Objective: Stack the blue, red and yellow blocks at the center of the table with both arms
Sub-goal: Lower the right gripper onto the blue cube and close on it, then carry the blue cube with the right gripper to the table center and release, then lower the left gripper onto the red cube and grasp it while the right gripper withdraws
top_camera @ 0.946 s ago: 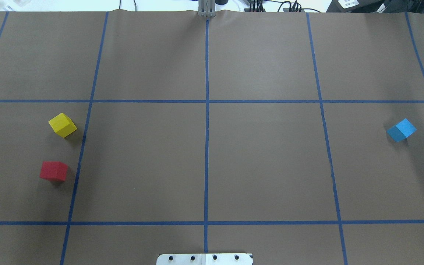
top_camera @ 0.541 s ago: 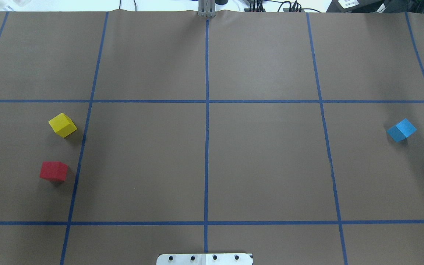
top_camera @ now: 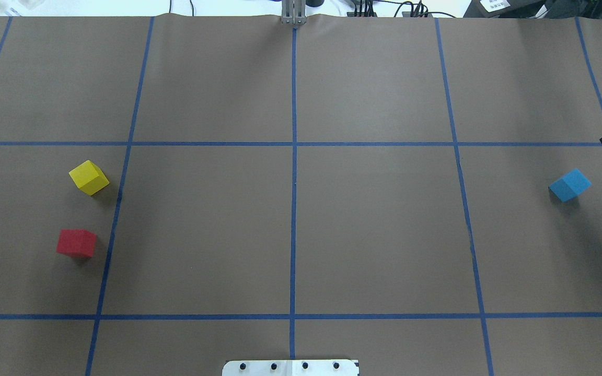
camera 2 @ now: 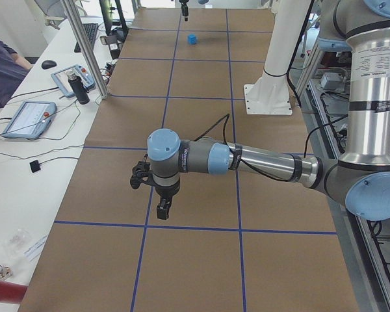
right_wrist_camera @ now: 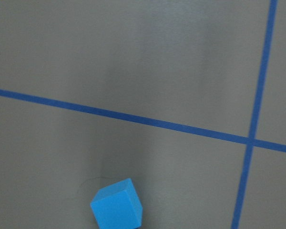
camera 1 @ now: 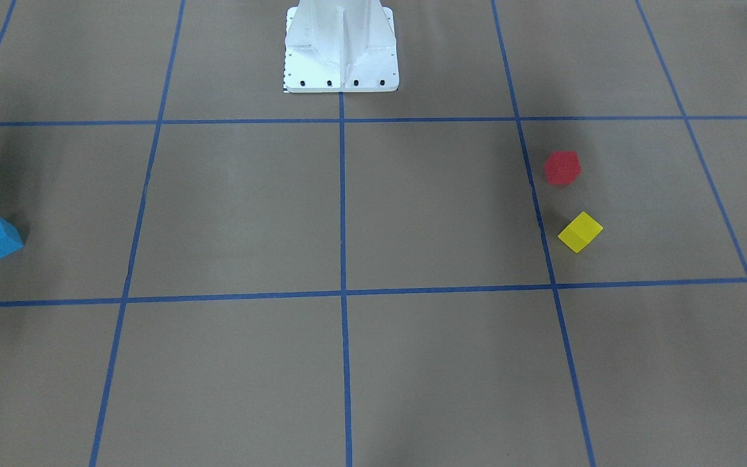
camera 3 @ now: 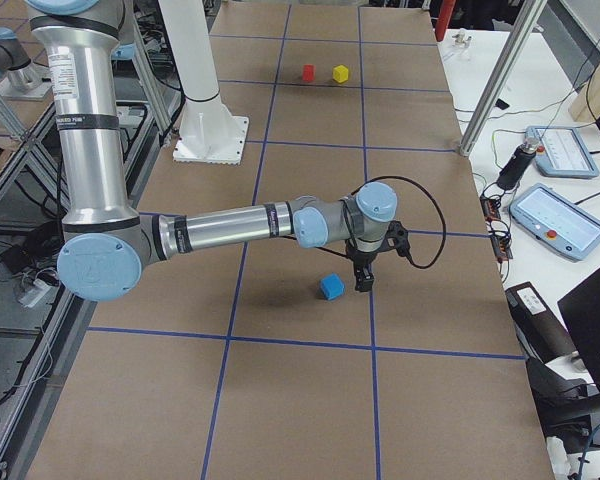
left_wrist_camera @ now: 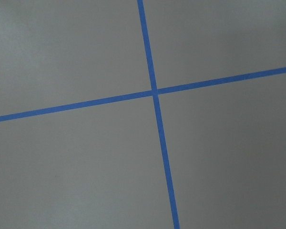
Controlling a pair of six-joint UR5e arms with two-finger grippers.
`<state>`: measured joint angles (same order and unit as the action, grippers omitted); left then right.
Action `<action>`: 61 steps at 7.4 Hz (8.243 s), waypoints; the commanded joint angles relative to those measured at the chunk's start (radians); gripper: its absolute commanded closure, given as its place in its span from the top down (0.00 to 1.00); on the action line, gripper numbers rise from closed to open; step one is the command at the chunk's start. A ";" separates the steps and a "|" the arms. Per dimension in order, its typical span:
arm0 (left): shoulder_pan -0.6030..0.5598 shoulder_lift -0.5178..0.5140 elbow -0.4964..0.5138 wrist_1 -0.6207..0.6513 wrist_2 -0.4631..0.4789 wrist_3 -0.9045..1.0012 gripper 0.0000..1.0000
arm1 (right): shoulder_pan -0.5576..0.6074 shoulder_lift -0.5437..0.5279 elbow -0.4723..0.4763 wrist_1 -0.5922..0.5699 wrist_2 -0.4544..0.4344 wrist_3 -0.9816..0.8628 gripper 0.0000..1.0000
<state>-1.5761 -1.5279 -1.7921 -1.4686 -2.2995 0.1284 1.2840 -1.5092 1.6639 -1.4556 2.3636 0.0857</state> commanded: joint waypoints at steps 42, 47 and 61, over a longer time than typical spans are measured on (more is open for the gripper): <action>0.002 -0.006 0.011 -0.006 -0.003 -0.004 1.00 | -0.641 0.986 -0.628 0.011 -0.222 0.905 0.88; 0.113 -0.057 -0.097 -0.006 -0.001 -0.373 1.00 | -0.534 1.005 -0.500 -0.021 -0.173 0.953 0.99; 0.944 0.034 -0.191 -0.532 0.431 -1.339 0.98 | -0.322 0.587 -0.174 -0.078 -0.179 0.706 0.99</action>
<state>-0.6329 -1.4991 -1.9776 -2.0004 -1.8686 -1.2136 0.9612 -0.9191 1.4887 -1.5352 2.1818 0.7916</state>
